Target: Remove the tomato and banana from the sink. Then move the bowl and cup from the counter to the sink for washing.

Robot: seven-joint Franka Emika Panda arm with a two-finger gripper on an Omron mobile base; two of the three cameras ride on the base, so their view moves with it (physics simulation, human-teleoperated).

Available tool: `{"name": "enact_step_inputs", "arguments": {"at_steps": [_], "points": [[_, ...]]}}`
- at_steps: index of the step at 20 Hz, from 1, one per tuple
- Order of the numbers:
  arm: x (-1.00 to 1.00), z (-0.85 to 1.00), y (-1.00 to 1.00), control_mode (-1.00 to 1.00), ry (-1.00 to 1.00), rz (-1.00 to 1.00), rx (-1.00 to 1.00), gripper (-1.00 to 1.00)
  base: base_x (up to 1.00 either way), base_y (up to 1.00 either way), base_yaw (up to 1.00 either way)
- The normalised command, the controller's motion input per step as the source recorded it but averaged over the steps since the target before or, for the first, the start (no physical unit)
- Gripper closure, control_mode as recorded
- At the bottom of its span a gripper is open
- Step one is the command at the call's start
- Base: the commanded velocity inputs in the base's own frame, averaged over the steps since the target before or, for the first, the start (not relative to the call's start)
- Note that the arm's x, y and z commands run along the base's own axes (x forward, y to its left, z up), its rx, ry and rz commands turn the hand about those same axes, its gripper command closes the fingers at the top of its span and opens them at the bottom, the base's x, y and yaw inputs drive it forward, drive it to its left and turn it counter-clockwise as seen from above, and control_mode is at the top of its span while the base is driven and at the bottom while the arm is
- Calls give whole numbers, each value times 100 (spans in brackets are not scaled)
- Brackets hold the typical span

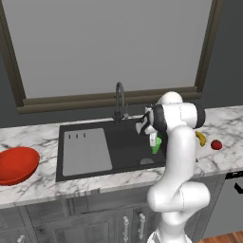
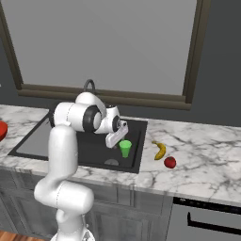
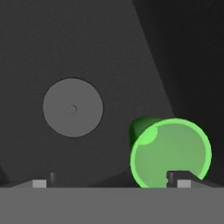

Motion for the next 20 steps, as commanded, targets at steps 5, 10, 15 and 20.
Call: {"name": "enact_step_inputs", "arguments": {"at_steps": [5, 10, 15, 20], "points": [[-21, 25, 2, -100, 0, -6, 0, -100, 0, 0, 0], [-21, 28, 1, -100, 0, -7, 0, -100, 0, 0, 0], [-22, 31, 2, -100, 0, -7, 0, -100, 0, 0, 0], [-25, 29, 3, -100, 0, -9, 1, -100, 0, 0, 0]]}}
